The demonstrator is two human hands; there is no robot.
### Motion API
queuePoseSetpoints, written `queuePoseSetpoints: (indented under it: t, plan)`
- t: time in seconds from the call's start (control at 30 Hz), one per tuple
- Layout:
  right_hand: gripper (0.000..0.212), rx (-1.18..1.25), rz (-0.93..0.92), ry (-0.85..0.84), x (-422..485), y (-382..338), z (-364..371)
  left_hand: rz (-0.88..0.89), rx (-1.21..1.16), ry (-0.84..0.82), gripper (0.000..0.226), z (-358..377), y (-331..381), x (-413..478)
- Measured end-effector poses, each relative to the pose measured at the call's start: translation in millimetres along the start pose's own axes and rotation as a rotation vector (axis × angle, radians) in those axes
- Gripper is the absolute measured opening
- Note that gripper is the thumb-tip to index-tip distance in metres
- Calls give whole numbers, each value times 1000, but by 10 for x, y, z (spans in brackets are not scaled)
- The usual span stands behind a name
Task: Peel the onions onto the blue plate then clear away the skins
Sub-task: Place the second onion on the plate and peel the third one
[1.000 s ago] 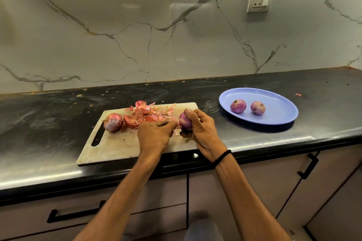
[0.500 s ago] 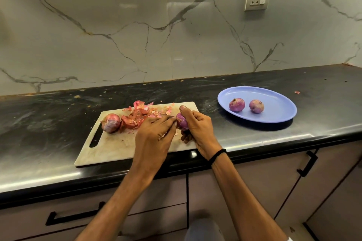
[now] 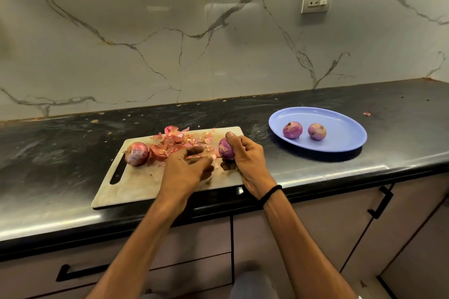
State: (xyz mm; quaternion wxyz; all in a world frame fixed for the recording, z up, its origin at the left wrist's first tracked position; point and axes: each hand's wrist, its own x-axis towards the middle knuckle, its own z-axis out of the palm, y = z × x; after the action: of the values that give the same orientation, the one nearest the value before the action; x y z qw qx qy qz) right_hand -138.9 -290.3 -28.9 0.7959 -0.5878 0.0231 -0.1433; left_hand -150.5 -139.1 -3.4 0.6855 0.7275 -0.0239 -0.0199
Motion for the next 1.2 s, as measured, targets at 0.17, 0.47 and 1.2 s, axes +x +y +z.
queuePoseSetpoints:
  t: [0.17, 0.47, 1.2]
  plan:
    - [25, 68, -33, -48, 23, 32, -28, -16, -265, 17, 21, 81, 16, 20]
    - [27, 139, -17, -141, 35, 63, -60, 365, 147, 99, 3, 166, -81, 15]
    - [44, 543, 131, -101, -6, -53, -44, 64, -180, 381, 14, 49, -161, 123]
